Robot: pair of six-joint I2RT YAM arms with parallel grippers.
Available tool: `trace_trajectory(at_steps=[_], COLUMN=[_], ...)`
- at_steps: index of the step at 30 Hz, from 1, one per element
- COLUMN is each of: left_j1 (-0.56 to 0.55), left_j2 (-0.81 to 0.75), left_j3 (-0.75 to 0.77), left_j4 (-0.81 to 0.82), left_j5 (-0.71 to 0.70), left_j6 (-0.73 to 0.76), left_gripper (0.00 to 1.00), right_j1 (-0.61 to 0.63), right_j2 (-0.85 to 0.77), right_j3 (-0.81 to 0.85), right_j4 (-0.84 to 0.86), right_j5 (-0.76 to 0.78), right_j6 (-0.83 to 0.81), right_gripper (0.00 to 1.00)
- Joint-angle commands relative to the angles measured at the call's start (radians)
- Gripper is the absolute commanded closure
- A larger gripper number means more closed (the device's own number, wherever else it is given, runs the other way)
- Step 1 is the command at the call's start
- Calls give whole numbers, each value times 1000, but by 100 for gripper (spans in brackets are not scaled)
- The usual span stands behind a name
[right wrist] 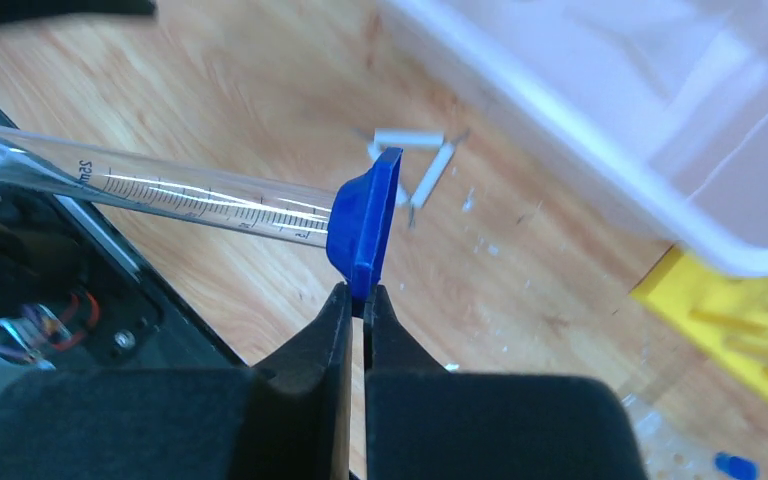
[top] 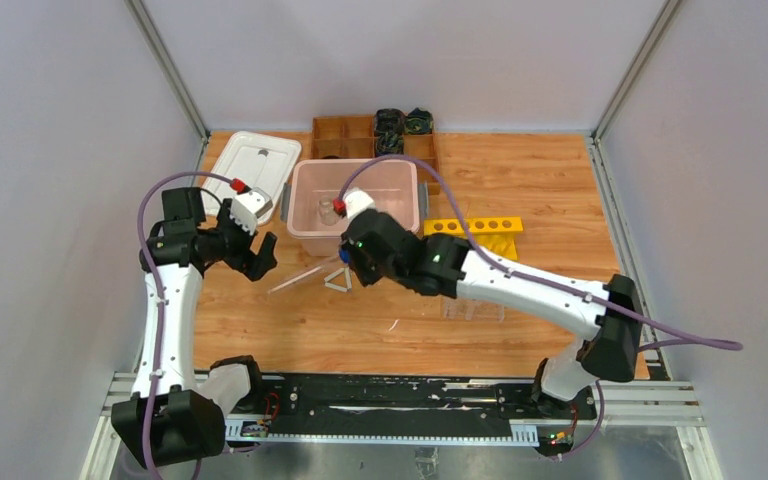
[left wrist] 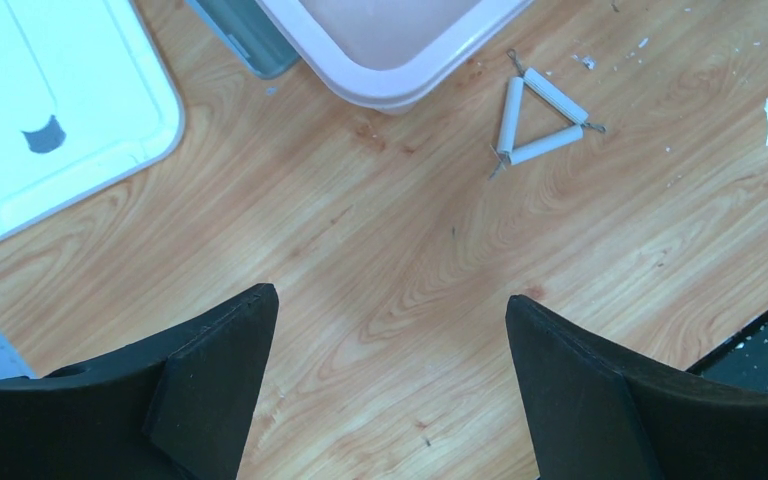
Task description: Organize the chemistry lab equipment
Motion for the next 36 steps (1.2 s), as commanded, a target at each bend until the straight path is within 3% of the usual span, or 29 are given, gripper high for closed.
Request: trace_trajectory(at_steps=[1, 8, 18, 20, 23, 29, 32, 36], left_j1=[6, 7, 5, 5, 5, 5, 6, 6], left_j2=[8, -2, -36, -39, -38, -33, -27, -22], left_j3=[50, 29, -13, -17, -23, -31, -26, -18], left_j4=[5, 5, 2, 3, 3, 4, 5, 4], left_j5=[-33, -52, -63, -62, -61, -44, -42, -36], left_j6=[9, 19, 47, 56, 61, 61, 58, 48], left_gripper=[10, 9, 7, 7, 7, 6, 6, 6], right_j1=[-119, -322, -357, -356, -355, -354, -331, -245], right_j2=[-41, 59, 311, 328, 332, 257, 199, 108], right_j3=[138, 252, 390, 403, 423, 399, 354, 191], right_j4=[-140, -221, -276, -274, -274, -250, -227, -87], right_j5=[-60, -43, -27, -29, -41, -13, -10, -26], right_j6=[-58, -80, -31, -18, -15, 12, 18, -50], right_gripper=[100, 100, 100, 91, 70, 51, 48, 54])
